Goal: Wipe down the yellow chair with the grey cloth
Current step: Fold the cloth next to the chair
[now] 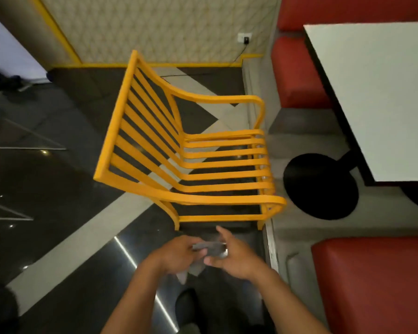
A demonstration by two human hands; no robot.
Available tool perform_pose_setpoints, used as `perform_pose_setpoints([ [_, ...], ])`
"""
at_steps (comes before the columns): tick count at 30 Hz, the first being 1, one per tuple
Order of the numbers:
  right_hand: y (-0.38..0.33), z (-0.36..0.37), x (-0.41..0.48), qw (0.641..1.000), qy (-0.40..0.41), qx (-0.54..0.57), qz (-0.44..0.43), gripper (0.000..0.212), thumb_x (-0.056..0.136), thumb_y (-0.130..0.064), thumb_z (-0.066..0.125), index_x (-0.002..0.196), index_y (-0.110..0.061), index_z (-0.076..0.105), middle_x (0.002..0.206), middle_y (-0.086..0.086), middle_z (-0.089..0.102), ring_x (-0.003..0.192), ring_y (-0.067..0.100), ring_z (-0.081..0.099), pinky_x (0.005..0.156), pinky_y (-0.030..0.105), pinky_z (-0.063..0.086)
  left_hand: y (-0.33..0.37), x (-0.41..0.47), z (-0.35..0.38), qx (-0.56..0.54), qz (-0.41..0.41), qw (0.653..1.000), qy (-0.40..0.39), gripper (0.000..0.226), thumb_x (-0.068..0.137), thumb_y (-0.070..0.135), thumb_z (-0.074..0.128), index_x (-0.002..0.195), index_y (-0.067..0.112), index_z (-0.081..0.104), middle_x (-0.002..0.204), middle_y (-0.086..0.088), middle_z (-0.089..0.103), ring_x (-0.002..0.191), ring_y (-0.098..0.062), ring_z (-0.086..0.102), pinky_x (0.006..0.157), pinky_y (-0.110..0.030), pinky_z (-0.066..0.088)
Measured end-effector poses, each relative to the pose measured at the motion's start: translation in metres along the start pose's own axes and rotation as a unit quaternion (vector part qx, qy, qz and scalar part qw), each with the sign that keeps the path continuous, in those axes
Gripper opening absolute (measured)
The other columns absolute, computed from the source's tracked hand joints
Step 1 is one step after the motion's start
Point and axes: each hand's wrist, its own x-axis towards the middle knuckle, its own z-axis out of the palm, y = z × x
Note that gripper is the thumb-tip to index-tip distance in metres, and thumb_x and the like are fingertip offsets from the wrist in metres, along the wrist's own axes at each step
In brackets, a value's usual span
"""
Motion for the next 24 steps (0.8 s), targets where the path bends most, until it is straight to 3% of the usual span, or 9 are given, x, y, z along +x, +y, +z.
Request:
perform_pose_setpoints([
  [3, -0.05, -0.031, -0.038, 0.998, -0.001, -0.047, -0.049, 0.074, 0.079, -0.04, 0.089, 0.145, -0.042, 0.054, 0.136, -0.011, 0.065, 0.126, 0.01, 0.06, 0.103, 0.03, 0.049, 0.04, -0.057, -0.019, -0.056, 0.027, 0.998, 0.014, 0.02, 0.103, 0.033, 0.067, 0.119, 0.032, 0.079, 0.111, 0.001, 0.081, 0.099, -0.008, 0.074, 0.087, -0.027, 0.058],
  [5, -0.078, -0.053, -0.054, 0.993, 0.008, -0.087, -0.076, 0.032, 0.08, -0.038, 0.088, 0.108, -0.041, 0.073, 0.104, -0.015, 0.073, 0.101, 0.006, 0.066, 0.089, 0.032, 0.056, 0.061, -0.079, -0.033, -0.074, 0.051, 0.995, 0.035, 0.021, 0.102, 0.03, 0.069, 0.119, 0.035, 0.08, 0.11, 0.007, 0.082, 0.103, -0.003, 0.074, 0.087, -0.021, 0.057],
  [6, -0.089, -0.063, -0.059, 0.991, 0.015, -0.103, -0.087, 0.017, 0.08, -0.038, 0.088, 0.089, -0.039, 0.074, 0.088, -0.014, 0.072, 0.088, 0.004, 0.066, 0.08, 0.032, 0.055, 0.069, -0.086, -0.041, -0.081, 0.058, 0.994, 0.051, 0.021, 0.101, 0.029, 0.071, 0.118, 0.035, 0.081, 0.109, 0.009, 0.082, 0.104, -0.004, 0.075, 0.089, -0.022, 0.058],
  [8, -0.112, -0.08, -0.066, 0.988, 0.023, -0.119, -0.096, 0.019, 0.08, -0.037, 0.088, 0.074, -0.031, 0.071, 0.074, -0.008, 0.069, 0.076, 0.01, 0.066, 0.07, 0.034, 0.052, 0.081, -0.098, -0.057, -0.093, 0.064, 0.99, 0.084, 0.018, 0.1, 0.027, 0.072, 0.113, 0.033, 0.083, 0.105, 0.009, 0.083, 0.103, -0.007, 0.076, 0.091, -0.029, 0.06],
  [11, -0.148, -0.096, -0.07, 0.983, 0.028, -0.141, -0.116, 0.024, 0.082, -0.039, 0.086, 0.076, -0.02, 0.071, 0.077, 0.0, 0.072, 0.08, 0.02, 0.069, 0.073, 0.04, 0.054, 0.09, -0.108, -0.089, -0.074, 0.083, 0.987, 0.117, 0.014, 0.1, 0.028, 0.072, 0.107, 0.033, 0.083, 0.103, 0.013, 0.082, 0.099, -0.004, 0.076, 0.091, -0.031, 0.062],
  [15, -0.2, -0.107, -0.065, 0.981, 0.033, -0.141, -0.13, 0.021, 0.085, -0.037, 0.083, 0.082, -0.019, 0.074, 0.079, -0.003, 0.071, 0.078, 0.015, 0.065, 0.07, 0.035, 0.051, 0.089, -0.111, -0.143, -0.004, 0.128, 0.982, 0.14, 0.017, 0.099, 0.026, 0.074, 0.089, 0.038, 0.08, 0.083, 0.028, 0.076, 0.08, 0.01, 0.068, 0.068, -0.011, 0.051],
  [18, -0.248, -0.108, -0.054, 0.978, 0.073, -0.134, -0.14, 0.016, 0.085, -0.039, 0.084, 0.076, -0.032, 0.072, 0.075, -0.01, 0.07, 0.074, 0.006, 0.063, 0.068, 0.029, 0.05, 0.08, -0.114, -0.198, 0.026, 0.172, 0.976, 0.129, 0.014, 0.099, 0.024, 0.073, 0.09, 0.03, 0.081, 0.077, 0.019, 0.073, 0.073, 0.005, 0.062, 0.068, -0.019, 0.048],
  [21, -0.3, -0.1, -0.039, 0.98, 0.123, -0.081, -0.135, 0.012, 0.088, -0.038, 0.082, 0.087, -0.026, 0.079, 0.083, -0.004, 0.075, 0.081, 0.012, 0.069, 0.072, 0.033, 0.055, 0.066, -0.121, -0.263, 0.038, 0.184, 0.976, 0.108, 0.019, 0.101, 0.027, 0.071, 0.086, 0.036, 0.079, 0.075, 0.018, 0.071, 0.071, 0.006, 0.062, 0.066, -0.018, 0.051],
  [24, -0.341, -0.087, -0.02, 0.975, 0.159, -0.035, -0.148, 0.015, 0.091, -0.036, 0.079, 0.089, -0.021, 0.078, 0.086, 0.001, 0.075, 0.085, 0.019, 0.07, 0.077, 0.043, 0.057, 0.052, -0.126, -0.32, 0.06, 0.191, 0.974, 0.105, 0.011, 0.099, 0.031, 0.072, 0.092, 0.034, 0.08, 0.081, 0.003, 0.075, 0.071, -0.011, 0.07, 0.071, -0.042, 0.062],
])
